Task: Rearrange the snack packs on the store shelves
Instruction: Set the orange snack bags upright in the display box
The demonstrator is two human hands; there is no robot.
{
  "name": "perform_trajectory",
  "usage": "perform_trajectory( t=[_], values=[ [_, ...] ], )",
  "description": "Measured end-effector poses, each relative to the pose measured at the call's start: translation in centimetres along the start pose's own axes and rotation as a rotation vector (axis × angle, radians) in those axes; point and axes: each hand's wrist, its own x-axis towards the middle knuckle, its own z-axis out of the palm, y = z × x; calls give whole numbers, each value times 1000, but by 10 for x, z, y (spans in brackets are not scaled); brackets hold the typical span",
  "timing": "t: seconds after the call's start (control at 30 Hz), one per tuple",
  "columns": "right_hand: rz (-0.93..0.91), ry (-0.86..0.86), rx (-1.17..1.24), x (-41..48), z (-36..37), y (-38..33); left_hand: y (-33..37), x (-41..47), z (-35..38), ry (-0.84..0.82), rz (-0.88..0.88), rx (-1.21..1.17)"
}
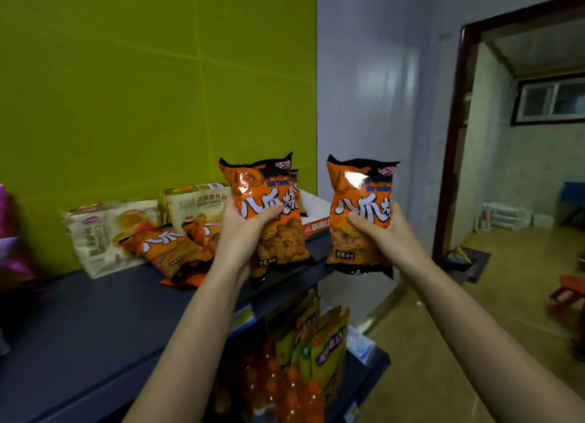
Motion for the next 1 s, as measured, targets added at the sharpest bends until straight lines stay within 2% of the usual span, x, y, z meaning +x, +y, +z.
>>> perform_trajectory(
  t=[0.27, 0.43, 0.6, 0.7, 0.87, 1.0],
  values=[
    [-29, -123, 122, 126, -10, 48, -38, 79, 53, 136, 26, 137],
    [-69, -178, 252, 200, -11, 72, -60, 125, 89, 263, 76, 200],
    [-66, -301, 325, 268, -9, 87, -71, 170, 118, 403, 102, 243],
    [-93, -342, 354, 302, -5, 94, -79, 191, 129, 481, 71, 276],
    [-66, -393, 459, 345, 15, 104, -94, 222, 132, 467, 41, 140],
    [-11, -440, 522, 366, 35, 114, -113, 245, 123, 433, 26, 155]
  ],
)
